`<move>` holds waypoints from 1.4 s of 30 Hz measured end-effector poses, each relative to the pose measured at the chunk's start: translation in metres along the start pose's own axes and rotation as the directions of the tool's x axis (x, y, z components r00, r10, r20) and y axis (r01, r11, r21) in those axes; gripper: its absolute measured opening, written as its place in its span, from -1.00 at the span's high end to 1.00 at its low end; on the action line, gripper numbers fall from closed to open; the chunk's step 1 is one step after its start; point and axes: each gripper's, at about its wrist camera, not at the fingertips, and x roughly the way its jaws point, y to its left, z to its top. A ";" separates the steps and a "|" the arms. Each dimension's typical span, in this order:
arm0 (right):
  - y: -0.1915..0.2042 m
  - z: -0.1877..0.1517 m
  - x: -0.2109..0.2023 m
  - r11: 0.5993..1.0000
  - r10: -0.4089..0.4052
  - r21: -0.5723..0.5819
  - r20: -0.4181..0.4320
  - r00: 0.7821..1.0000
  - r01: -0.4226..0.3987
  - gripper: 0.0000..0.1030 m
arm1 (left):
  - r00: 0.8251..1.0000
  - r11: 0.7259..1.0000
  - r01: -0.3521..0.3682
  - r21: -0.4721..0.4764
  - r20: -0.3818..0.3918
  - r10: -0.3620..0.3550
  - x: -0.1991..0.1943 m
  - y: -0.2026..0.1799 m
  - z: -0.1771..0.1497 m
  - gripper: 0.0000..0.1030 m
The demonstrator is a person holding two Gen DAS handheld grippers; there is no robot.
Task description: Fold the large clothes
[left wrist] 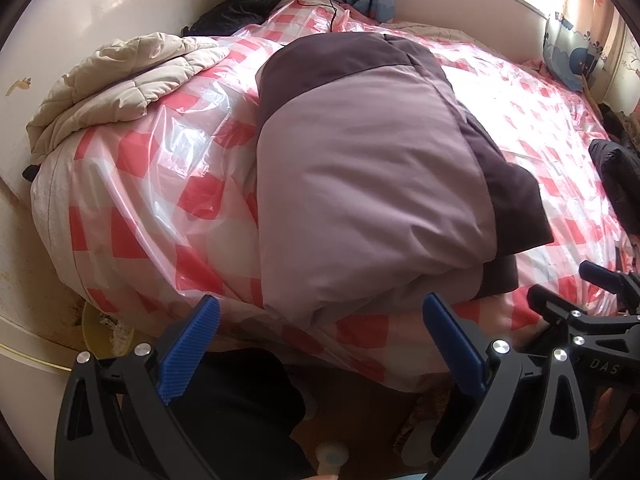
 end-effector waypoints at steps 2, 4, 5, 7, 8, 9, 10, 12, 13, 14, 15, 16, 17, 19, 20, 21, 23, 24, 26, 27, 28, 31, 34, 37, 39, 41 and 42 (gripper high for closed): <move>0.000 0.000 0.000 1.000 0.000 -0.002 0.000 1.000 0.000 -0.87 | 1.000 1.000 -0.004 0.000 0.000 0.004 0.000 -0.001 -0.001 -0.89; 0.001 0.000 0.000 1.000 0.000 -0.005 0.000 1.000 0.000 -0.87 | 1.000 1.000 -0.007 -0.001 -0.002 0.007 -0.001 -0.002 -0.001 -0.89; 0.002 0.000 0.000 1.000 0.000 -0.007 0.000 1.000 0.000 -0.87 | 1.000 1.000 -0.011 0.001 -0.001 0.011 0.000 -0.001 -0.001 -0.89; 0.003 0.000 -0.001 1.000 -0.001 -0.010 0.000 1.000 0.001 -0.87 | 1.000 0.999 -0.031 0.009 0.001 0.031 0.000 -0.002 -0.002 -0.89; 0.004 0.000 0.000 1.000 -0.001 -0.011 0.000 1.000 0.001 -0.87 | 0.999 0.999 -0.039 0.012 0.000 0.039 0.000 -0.003 -0.002 -0.89; 0.005 0.000 -0.001 1.000 -0.002 -0.012 0.001 1.000 0.002 -0.87 | 0.999 0.999 -0.043 0.015 0.000 0.043 -0.001 -0.004 -0.003 -0.89; 0.006 0.000 -0.001 1.000 -0.003 -0.012 0.001 1.000 0.003 -0.87 | 0.999 0.999 -0.042 0.017 0.000 0.042 -0.001 -0.004 -0.003 -0.89; 0.006 0.000 -0.001 1.000 -0.003 -0.013 0.001 1.000 0.003 -0.87 | 0.999 0.999 -0.038 0.016 0.001 0.038 -0.002 -0.004 -0.003 -0.89; 0.006 0.000 -0.001 1.000 -0.004 -0.013 0.001 1.000 0.004 -0.87 | 0.999 0.999 -0.036 0.015 0.000 0.036 -0.002 -0.004 -0.003 -0.89; 0.006 0.000 -0.001 1.000 -0.005 -0.014 0.001 1.000 0.005 -0.87 | 0.999 0.999 -0.036 0.016 0.000 0.036 -0.002 -0.005 -0.004 -0.89; 0.007 0.000 -0.001 1.000 -0.006 -0.015 0.001 1.000 0.006 -0.87 | 0.999 0.999 -0.037 0.016 0.000 0.037 -0.002 -0.005 -0.004 -0.89; 0.007 0.000 -0.001 1.000 -0.006 -0.015 0.001 1.000 0.006 -0.87 | 0.999 0.999 -0.037 0.017 0.001 0.037 -0.003 -0.005 -0.004 -0.89; 0.007 0.000 -0.002 1.000 -0.006 -0.016 0.001 1.000 0.006 -0.87 | 0.999 0.999 -0.035 0.015 0.000 0.035 -0.003 -0.004 -0.004 -0.89; 0.008 0.000 -0.003 1.000 -0.011 -0.020 0.006 1.000 0.011 -0.87 | 0.999 0.999 -0.035 0.012 -0.001 0.035 -0.003 -0.005 -0.004 -0.89; 0.008 0.000 -0.003 1.000 -0.011 -0.022 0.006 1.000 0.011 -0.87 | 0.999 0.999 -0.034 0.012 -0.002 0.034 -0.003 -0.005 -0.004 -0.89; 0.009 0.000 -0.003 1.000 -0.010 -0.022 0.006 1.000 0.010 -0.87 | 0.999 0.999 -0.033 0.012 -0.002 0.033 -0.003 -0.005 -0.004 -0.89; 0.008 0.000 -0.003 1.000 -0.009 -0.022 0.009 1.000 0.009 -0.87 | 0.999 0.999 -0.032 0.010 -0.002 0.032 -0.003 -0.005 -0.004 -0.89; 0.008 0.000 -0.004 1.000 -0.009 -0.022 0.010 1.000 0.009 -0.87 | 1.000 0.999 -0.031 0.011 -0.002 0.031 -0.003 -0.005 -0.004 -0.89; 0.008 0.000 -0.004 1.000 -0.006 -0.024 0.011 1.000 0.006 -0.87 | 1.000 1.000 -0.029 0.011 0.003 0.029 -0.004 -0.005 -0.004 -0.89; 0.008 0.000 -0.004 1.000 -0.007 -0.024 0.011 1.000 0.007 -0.87 | 1.000 1.000 -0.029 0.008 0.006 0.029 -0.005 -0.005 -0.004 -0.89; 0.008 0.000 -0.004 1.000 -0.007 -0.026 0.011 1.000 0.007 -0.87 | 1.000 1.000 -0.025 0.005 0.009 0.025 -0.006 -0.005 -0.003 -0.89; 0.008 0.000 -0.003 1.000 -0.005 -0.027 0.009 1.000 0.006 -0.87 | 1.000 1.000 -0.009 -0.005 0.011 0.009 -0.008 -0.004 -0.002 -0.89; 0.009 0.000 -0.003 1.000 -0.005 -0.026 0.010 1.000 0.005 -0.87 | 1.000 1.000 -0.014 0.001 0.014 0.014 -0.008 -0.004 -0.001 -0.89; 0.009 0.000 -0.002 1.000 -0.004 -0.028 0.008 1.000 0.004 -0.87 | 1.000 1.000 -0.008 0.002 0.015 0.008 -0.009 -0.004 -0.001 -0.89; 0.009 -0.001 -0.001 1.000 -0.003 -0.029 0.006 1.000 0.003 -0.87 | 0.999 1.000 -0.009 0.004 0.033 0.009 -0.011 -0.004 -0.001 -0.89; 0.009 -0.001 0.000 1.000 -0.003 -0.030 0.003 1.000 0.003 -0.87 | 0.999 1.000 -0.012 0.004 0.033 0.012 -0.011 -0.004 -0.001 -0.89; 0.009 -0.001 0.001 1.000 -0.002 -0.030 0.002 1.000 0.002 -0.87 | 0.999 1.000 -0.004 0.004 0.035 0.004 -0.012 -0.004 -0.001 -0.89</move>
